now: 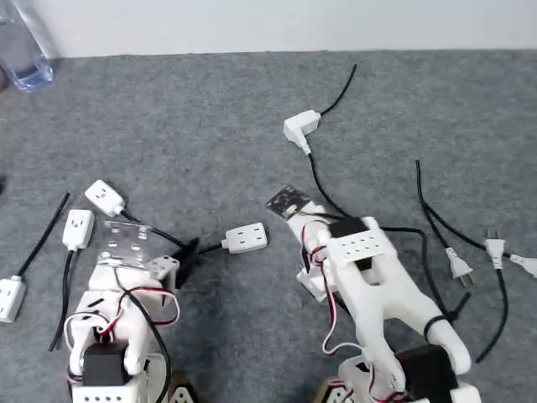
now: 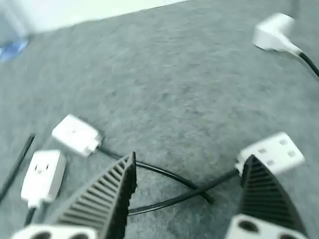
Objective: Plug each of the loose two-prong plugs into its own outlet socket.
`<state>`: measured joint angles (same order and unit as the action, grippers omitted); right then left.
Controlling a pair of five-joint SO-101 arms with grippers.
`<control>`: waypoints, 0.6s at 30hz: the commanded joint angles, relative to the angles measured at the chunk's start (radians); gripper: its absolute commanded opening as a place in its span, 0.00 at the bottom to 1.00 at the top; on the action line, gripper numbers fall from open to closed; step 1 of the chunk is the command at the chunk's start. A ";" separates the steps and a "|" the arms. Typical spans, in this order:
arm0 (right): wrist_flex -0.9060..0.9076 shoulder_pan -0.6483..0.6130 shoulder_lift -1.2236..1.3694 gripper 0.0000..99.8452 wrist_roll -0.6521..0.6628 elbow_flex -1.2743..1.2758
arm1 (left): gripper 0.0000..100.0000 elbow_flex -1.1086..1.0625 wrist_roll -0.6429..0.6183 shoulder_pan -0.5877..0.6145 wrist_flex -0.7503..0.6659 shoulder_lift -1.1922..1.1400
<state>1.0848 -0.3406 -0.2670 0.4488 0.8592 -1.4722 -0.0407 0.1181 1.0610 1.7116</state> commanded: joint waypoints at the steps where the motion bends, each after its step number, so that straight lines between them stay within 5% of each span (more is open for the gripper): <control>1: 0.012 -0.045 -0.013 0.15 0.037 -0.055 | 0.32 -0.041 -0.092 0.064 -0.081 -0.003; 18: -0.064 -0.071 -0.012 0.15 0.101 -0.025 | 0.32 -0.079 -0.092 0.054 -0.127 -0.003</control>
<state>1.0510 -0.3867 -0.2670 0.5224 0.8592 -1.5551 -0.1281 0.1933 0.9582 1.7024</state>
